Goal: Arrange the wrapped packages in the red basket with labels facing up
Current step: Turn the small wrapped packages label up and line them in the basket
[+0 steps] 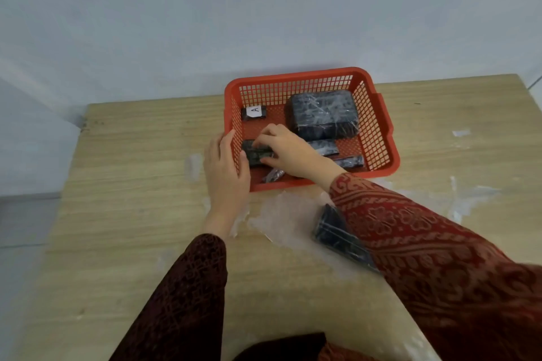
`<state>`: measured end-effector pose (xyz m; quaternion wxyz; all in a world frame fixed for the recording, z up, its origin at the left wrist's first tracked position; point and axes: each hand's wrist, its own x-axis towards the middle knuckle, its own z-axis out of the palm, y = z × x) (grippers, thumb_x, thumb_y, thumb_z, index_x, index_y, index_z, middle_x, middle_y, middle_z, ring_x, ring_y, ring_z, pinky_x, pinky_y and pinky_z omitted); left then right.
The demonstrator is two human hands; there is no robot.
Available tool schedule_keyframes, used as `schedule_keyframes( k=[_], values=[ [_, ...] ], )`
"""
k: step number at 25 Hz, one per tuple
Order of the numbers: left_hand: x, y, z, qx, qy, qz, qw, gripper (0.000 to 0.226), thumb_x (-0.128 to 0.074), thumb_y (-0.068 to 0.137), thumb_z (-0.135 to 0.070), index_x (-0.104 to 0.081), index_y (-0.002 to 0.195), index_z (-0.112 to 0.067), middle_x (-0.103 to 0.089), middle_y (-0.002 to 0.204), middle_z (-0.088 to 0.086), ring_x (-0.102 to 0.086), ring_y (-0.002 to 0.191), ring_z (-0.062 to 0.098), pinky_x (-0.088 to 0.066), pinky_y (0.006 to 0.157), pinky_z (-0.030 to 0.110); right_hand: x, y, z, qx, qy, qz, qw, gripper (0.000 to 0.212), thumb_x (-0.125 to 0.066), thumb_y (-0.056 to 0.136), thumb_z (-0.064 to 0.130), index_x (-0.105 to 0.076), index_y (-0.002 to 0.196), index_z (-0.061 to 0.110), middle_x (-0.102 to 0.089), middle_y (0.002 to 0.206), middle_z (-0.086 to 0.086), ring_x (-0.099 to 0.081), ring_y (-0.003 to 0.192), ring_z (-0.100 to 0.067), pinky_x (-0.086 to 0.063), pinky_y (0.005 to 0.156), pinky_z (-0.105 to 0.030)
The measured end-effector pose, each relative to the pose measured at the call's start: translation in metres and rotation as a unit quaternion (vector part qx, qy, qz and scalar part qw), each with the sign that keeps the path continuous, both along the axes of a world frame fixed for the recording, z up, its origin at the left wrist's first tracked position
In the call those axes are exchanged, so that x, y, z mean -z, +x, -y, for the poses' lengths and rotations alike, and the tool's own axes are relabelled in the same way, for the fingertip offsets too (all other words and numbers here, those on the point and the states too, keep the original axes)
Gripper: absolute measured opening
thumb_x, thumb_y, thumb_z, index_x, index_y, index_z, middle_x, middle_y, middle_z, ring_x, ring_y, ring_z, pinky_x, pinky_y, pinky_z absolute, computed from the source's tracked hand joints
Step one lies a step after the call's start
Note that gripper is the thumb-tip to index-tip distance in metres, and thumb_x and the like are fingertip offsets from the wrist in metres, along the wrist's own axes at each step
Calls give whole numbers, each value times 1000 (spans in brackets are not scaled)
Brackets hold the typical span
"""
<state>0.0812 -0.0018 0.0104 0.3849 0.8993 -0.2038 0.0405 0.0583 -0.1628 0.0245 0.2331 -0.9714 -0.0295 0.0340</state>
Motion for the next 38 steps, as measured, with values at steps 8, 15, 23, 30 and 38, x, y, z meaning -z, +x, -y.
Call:
schedule_keyframes(
  k=[8,15,23,30,38],
  values=[
    [31,14,11,12,-64,-91,994,60,-39,99,-15,-10,152,-15,-27,155,9,-31,141,20,-34,112,32,41,47,1,-21,-77,-116,990,58,-77,73,23,-43,119,11,-48,121,-13,-44,110,-31,-42,86,-42],
    [35,14,8,14,-126,-106,986,54,-32,101,-16,-14,152,-22,-32,139,-16,-30,126,-16,-25,103,5,33,88,35,-9,50,-193,980,18,-55,93,21,-53,101,5,-53,91,-7,-49,78,-20,-37,66,-31],
    [35,13,9,3,-134,-111,985,54,-32,101,-17,-14,151,-24,-38,138,-13,-37,124,-8,-32,103,14,36,89,42,10,38,-128,991,60,-70,83,22,-38,133,10,-48,130,-13,-50,113,-28,-45,91,-35],
    [34,13,9,2,-133,-122,984,55,-32,101,-17,-14,152,-24,-32,137,-22,-27,124,-22,-25,101,3,41,83,33,-42,-119,-87,988,75,-70,81,35,-35,142,8,-47,131,-13,-43,121,-31,-37,101,-43],
    [34,12,10,5,-138,-116,984,54,-33,101,-16,-16,152,-22,-36,137,-15,-32,120,-20,-29,101,8,22,55,40,-49,-110,7,993,54,-71,81,26,-49,128,13,-50,132,-10,-45,122,-28,-40,97,-41]
  ],
)
